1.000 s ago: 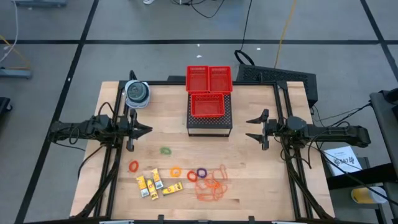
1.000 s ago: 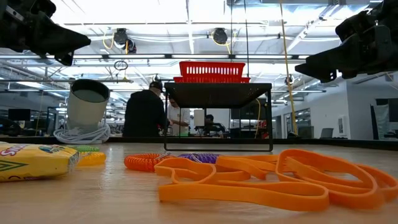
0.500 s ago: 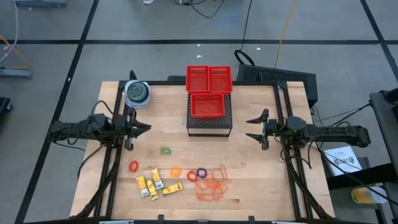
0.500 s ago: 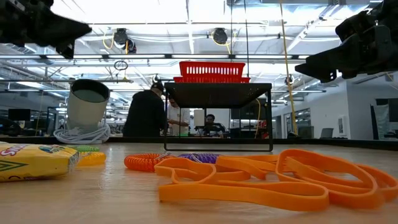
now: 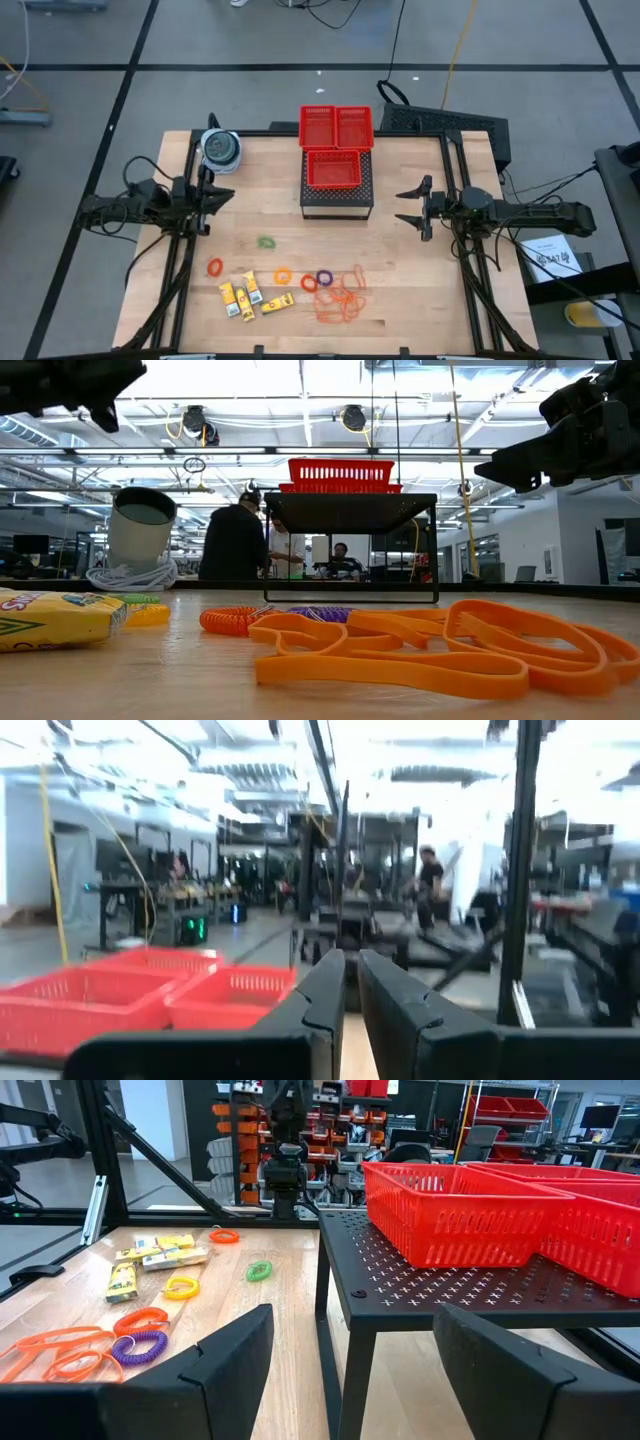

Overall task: Pick & Place Office Desk Supplies
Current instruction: Put the green spring keychain in the top left red bin on the shelf

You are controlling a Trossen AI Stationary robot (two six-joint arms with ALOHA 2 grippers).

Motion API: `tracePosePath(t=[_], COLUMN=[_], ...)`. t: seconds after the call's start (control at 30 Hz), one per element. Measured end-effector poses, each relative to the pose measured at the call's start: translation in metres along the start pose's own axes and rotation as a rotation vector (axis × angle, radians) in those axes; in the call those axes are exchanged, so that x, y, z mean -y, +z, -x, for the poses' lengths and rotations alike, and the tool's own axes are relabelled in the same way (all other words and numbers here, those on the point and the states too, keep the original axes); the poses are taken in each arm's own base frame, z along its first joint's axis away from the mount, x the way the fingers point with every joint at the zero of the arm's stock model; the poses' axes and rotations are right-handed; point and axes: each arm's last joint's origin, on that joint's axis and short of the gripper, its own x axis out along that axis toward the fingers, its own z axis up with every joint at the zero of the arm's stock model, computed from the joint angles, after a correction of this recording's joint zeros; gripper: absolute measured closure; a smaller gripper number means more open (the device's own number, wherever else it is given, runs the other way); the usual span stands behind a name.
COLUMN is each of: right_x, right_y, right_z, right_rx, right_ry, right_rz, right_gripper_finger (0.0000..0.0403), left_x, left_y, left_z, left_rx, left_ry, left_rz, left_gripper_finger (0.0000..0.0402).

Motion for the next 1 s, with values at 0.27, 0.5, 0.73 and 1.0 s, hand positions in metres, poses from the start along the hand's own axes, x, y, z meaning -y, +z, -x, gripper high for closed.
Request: tracePosePath(t=[0.27, 0.5, 0.73, 1.0], right_x=[0.0, 0.0, 0.0, 0.0], right_y=[0.0, 0.0, 0.0, 0.0], right_z=[0.0, 0.0, 0.0, 0.0], right_rx=[0.0, 0.0, 0.0, 0.0], right_ry=[0.0, 0.0, 0.001, 0.0], right_rz=[0.0, 0.0, 0.0, 0.0], right_gripper_finger=[0.0135, 0.0136, 0.0135, 0.0136], left_x=[-0.002, 0.009, 0.024, 0.051], left_y=[-0.009, -0.033, -0.074, -0.103], left_z=[-0.019, -0.048, -0.059, -0.068], left_rx=[-0.04, -0.264, -0.58, -0.807], left_ry=[0.173, 0.016, -0.015, 0.018], left_rz=[0.261, 0.281, 0.375, 0.442], left_gripper_finger=[0.0314, 0.0202, 0.0167, 0.0193])
